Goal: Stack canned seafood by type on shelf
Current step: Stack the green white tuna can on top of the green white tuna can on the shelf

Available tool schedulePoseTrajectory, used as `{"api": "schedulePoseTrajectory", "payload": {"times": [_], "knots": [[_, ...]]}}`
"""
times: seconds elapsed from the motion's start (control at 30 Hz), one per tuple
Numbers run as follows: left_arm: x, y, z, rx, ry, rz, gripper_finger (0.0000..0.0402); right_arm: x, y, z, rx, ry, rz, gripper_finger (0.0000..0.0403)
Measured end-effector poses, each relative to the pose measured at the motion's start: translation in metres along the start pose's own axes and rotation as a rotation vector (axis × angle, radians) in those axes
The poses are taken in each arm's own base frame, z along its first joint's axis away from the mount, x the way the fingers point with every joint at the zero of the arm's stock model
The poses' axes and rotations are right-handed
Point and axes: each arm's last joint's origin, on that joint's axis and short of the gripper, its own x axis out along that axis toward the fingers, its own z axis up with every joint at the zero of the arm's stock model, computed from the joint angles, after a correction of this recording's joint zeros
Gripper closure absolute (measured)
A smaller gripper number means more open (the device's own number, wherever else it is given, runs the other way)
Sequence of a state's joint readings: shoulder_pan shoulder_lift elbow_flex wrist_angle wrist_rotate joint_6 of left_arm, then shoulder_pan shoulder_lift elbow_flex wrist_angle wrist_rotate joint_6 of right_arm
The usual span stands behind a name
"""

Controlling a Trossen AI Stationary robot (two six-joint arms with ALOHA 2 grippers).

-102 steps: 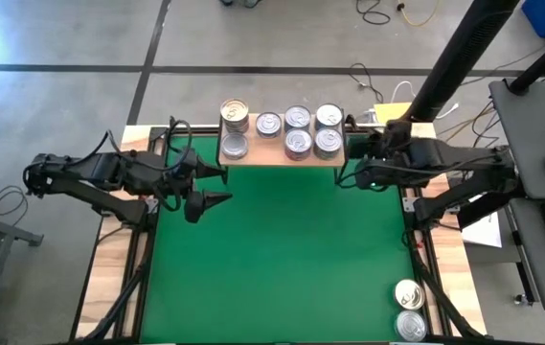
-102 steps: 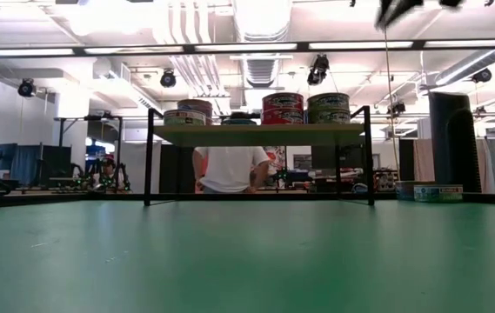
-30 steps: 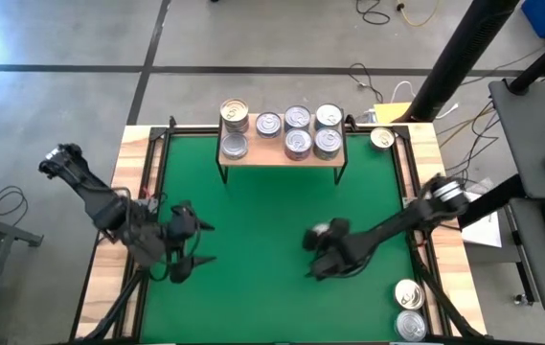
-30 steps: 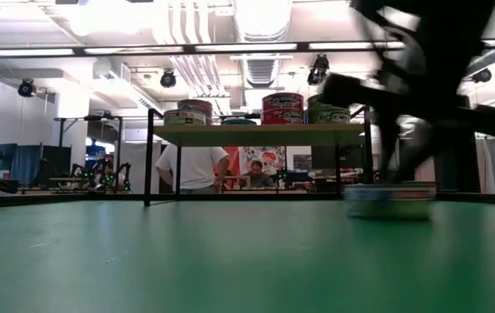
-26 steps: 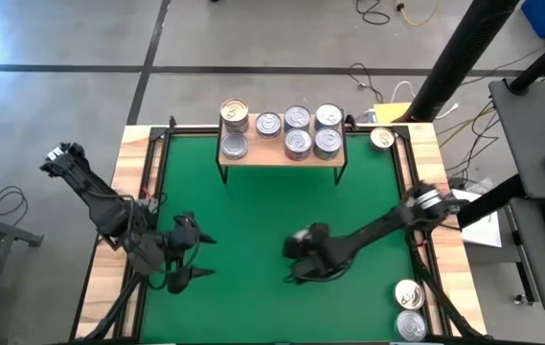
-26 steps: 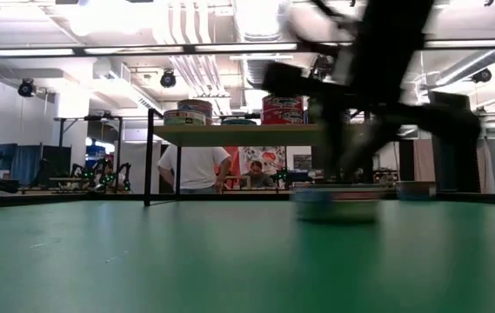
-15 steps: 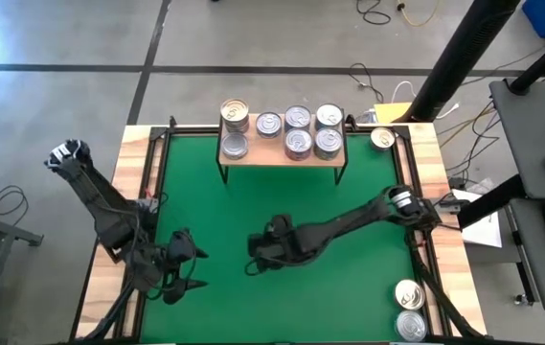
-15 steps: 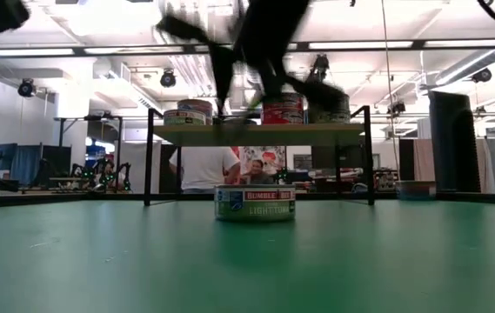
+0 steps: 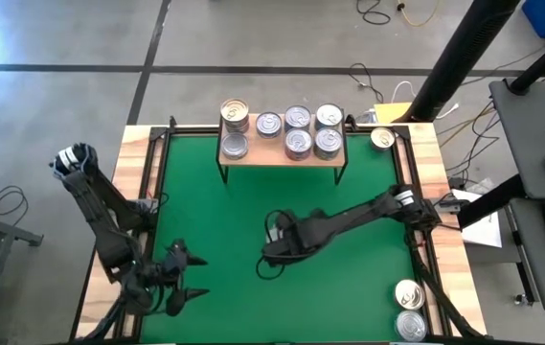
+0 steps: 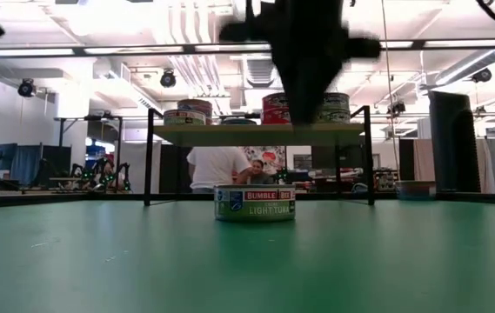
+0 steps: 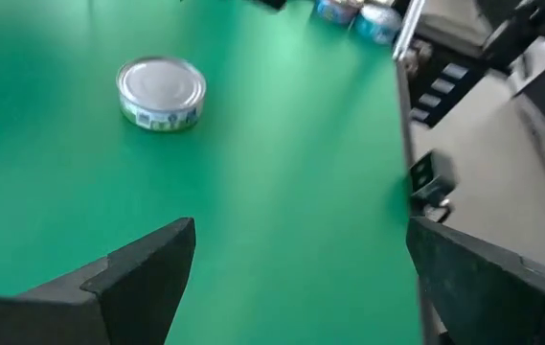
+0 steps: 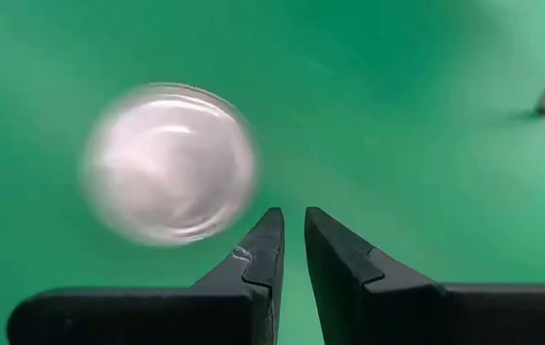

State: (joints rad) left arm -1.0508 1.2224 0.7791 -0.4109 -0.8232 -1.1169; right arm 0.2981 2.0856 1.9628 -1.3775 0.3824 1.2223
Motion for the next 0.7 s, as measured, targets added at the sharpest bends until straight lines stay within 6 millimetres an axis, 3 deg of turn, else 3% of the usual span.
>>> {"api": "schedulePoseTrajectory", "payload": {"times": [0.17, 0.37, 0.53, 0.7], "knots": [[0.016, -0.006, -0.017, 0.01, 0.062, 0.038, 0.0037, 0.049, -0.004, -0.005, 0.139, 0.032, -0.052, 0.0365], [0.024, -0.016, -0.036, -0.023, 0.097, 0.051, 0.0037, 0.086, -0.014, -0.027, 0.237, 0.058, -0.121, 0.0365], [0.027, -0.022, -0.04, -0.028, 0.122, 0.05, 0.0037, 0.098, -0.006, -0.032, 0.202, 0.07, -0.009, 0.0365], [0.025, -0.021, -0.038, -0.041, 0.123, 0.057, 0.0037, 0.088, 0.017, -0.027, 0.136, 0.005, 0.205, 0.0365]]}}
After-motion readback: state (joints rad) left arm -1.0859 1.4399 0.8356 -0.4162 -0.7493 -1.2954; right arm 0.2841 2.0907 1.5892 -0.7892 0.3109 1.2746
